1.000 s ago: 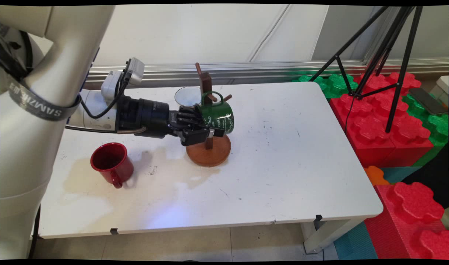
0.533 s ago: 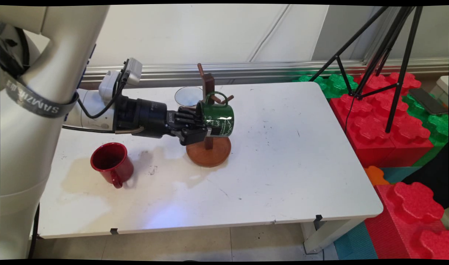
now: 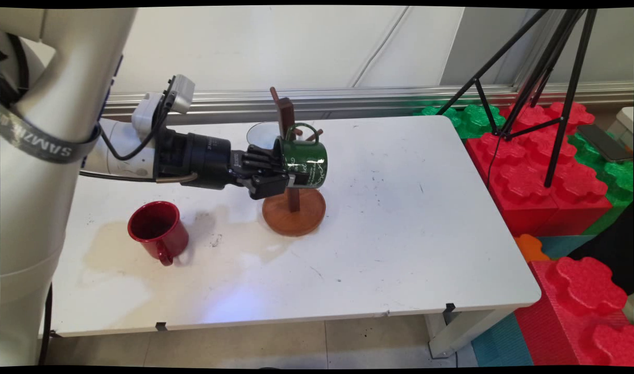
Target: Place the picked object on the table
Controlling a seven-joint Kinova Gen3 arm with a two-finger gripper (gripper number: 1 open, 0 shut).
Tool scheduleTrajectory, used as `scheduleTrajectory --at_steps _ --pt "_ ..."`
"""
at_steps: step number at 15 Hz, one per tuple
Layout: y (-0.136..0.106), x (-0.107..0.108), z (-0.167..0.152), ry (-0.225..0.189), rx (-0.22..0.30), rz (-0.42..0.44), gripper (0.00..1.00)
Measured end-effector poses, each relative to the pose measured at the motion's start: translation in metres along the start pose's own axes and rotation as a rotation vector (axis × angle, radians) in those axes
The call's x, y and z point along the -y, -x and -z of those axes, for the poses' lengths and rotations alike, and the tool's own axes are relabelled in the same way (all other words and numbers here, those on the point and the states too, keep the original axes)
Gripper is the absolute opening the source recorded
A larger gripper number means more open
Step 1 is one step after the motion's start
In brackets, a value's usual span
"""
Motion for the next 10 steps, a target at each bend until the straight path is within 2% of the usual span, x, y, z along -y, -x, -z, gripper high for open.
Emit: scheduleTrajectory --at_steps 10 --pt "-0.009 -0.013 0.015 0.04 -0.014 0.003 0.0"
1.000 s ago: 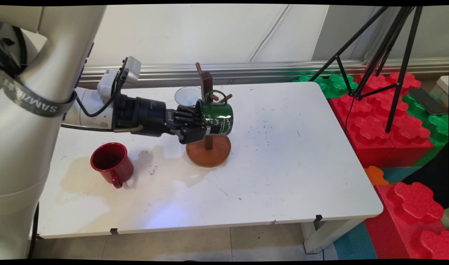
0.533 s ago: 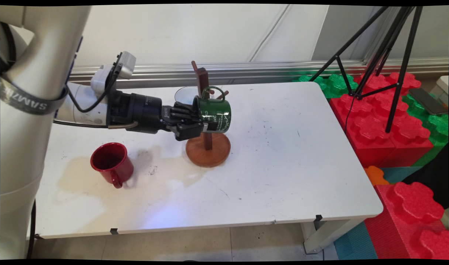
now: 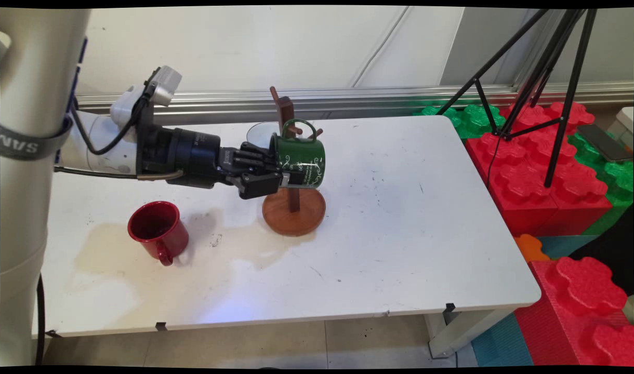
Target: Place the picked object on the table
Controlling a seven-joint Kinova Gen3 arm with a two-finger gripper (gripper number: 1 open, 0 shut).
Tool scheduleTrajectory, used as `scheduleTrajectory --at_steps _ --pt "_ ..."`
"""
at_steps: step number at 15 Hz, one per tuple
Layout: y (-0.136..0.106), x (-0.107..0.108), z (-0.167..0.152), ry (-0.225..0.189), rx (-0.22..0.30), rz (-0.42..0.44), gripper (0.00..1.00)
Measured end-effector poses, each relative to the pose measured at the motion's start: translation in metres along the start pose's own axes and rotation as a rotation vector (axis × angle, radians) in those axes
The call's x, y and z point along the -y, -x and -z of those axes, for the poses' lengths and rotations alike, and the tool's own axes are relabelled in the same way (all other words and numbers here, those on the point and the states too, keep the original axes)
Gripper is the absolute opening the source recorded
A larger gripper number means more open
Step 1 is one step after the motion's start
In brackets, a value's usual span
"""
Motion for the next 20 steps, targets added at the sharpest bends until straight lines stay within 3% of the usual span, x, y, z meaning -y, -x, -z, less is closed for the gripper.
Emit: scheduleTrajectory --at_steps 13,20 --pt "0.002 -0.024 0.021 0.065 0.042 -0.029 0.0" --pt "0.003 -0.034 0.046 0.078 0.105 -0.079 0.0"
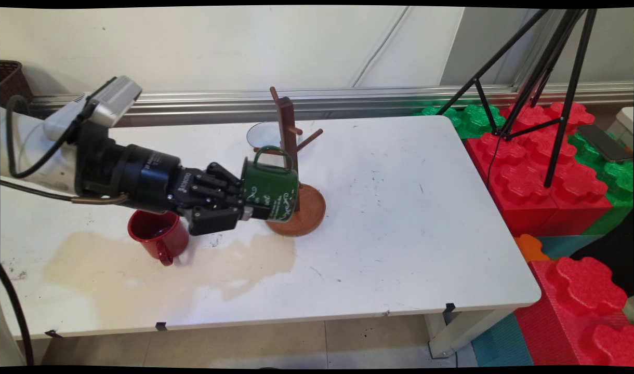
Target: Place the picked object on the table
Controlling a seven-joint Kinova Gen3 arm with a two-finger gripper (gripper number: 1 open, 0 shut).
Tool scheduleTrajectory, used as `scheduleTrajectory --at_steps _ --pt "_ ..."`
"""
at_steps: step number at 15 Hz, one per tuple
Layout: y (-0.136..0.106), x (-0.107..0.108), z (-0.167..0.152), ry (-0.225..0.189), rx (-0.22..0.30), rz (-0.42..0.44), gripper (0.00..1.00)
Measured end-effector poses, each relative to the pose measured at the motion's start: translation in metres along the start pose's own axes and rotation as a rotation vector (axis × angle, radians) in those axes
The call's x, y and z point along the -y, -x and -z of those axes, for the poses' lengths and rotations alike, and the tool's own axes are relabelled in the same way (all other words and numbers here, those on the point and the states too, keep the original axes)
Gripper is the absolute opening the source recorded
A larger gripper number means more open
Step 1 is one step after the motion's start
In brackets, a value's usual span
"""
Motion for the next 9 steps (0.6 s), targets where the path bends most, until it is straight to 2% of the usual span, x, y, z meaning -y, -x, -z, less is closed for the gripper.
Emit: scheduleTrajectory --at_steps 5,9 --pt "0.001 -0.004 0.02 -0.027 0.06 -0.048 0.0" --pt "0.006 -0.004 0.037 -0.072 0.131 -0.096 0.0"
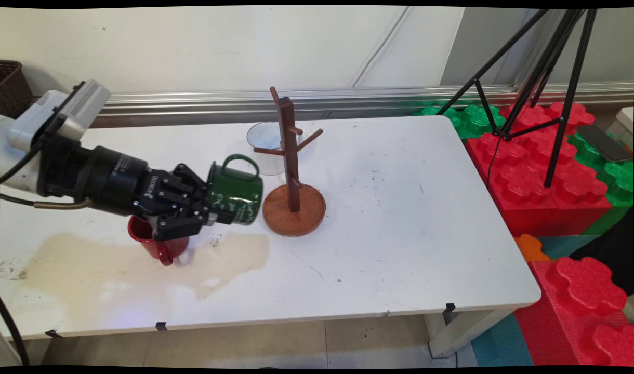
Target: Place the picked object on the table
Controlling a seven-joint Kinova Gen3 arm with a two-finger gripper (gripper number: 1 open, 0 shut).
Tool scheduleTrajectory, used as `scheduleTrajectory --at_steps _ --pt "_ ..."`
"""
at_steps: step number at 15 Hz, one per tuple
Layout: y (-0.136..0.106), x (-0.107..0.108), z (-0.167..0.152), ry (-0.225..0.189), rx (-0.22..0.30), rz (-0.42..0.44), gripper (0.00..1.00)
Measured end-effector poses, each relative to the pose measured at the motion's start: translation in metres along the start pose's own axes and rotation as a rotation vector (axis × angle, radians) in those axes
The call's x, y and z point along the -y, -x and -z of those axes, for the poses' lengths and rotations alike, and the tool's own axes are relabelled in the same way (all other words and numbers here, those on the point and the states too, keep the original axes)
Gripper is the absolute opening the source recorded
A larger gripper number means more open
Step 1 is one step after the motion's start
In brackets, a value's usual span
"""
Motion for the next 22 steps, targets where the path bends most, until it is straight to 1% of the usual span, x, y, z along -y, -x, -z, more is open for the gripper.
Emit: scheduleTrajectory --at_steps 3,8,9,13,17,22 --pt "0.004 0.003 0.011 -0.04 0.051 -0.04 0.0" --pt "0.011 0.014 0.031 -0.124 0.143 -0.12 0.0" --pt "0.012 0.016 0.033 -0.135 0.155 -0.128 0.0" --pt "0.018 0.029 0.049 -0.195 0.234 -0.177 0.0" --pt "0.024 0.045 0.062 -0.24 0.317 -0.215 0.0" --pt "0.03 0.064 0.071 -0.266 0.395 -0.253 0.0"
